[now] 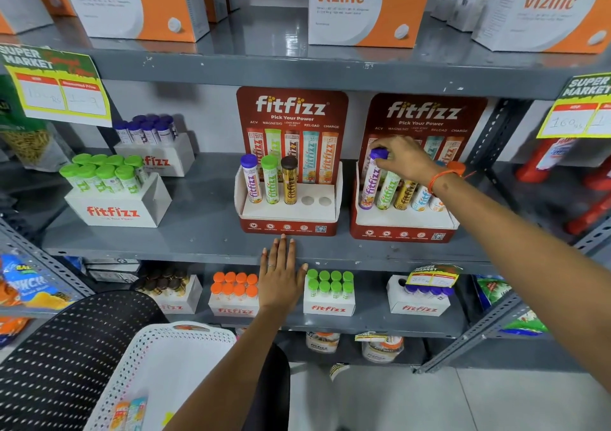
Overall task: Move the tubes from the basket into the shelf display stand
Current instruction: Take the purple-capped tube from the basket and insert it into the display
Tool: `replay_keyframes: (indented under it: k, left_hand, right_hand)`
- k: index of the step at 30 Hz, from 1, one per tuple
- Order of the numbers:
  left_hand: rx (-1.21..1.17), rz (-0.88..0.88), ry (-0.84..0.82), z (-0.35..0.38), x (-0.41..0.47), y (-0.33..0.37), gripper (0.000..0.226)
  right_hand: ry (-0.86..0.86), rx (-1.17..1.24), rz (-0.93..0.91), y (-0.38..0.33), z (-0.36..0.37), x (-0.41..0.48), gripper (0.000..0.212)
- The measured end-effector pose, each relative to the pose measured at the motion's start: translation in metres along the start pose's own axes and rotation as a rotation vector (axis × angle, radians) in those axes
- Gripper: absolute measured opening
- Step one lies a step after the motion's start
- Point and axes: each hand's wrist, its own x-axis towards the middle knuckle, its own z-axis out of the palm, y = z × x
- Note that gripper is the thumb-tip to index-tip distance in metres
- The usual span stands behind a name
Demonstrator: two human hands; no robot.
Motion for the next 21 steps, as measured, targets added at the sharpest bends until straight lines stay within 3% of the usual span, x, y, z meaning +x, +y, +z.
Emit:
replay_keyframes:
  k: [7,12,14,17,21]
  left_hand:
    - [-0.007,0.014,0.005,0.0,-0.001,0.001,0.082]
    - [0.008,0.002,-0.006,0.001,-0.001,0.001,0.069]
    - [-0.011,-0.002,-0.012,0.001,-0.001,0.0,0.066]
    - [-0.065,0.011,0.02,-0.004,-0.002,-0.003,0.063]
    - [-0.198,-0.087,0.217,-0.02,-0.02,-0.022,0.059]
  right_hand:
    - [0.014,-0.022,-0.041,0.005,0.021,-0.009,0.037]
    - [0.007,-0.179,-0.038,0.005,0.029,-0.011,0.047]
    - [0.12,-0.194,-0.068,-0.004,0.034,-0.018,0.051]
    - [0.391,0.013,-0.123,-0.037,0.057,-0.04,0.041]
    - [0.369,0.296,-0.225,-0.1,0.117,-0.07,0.04]
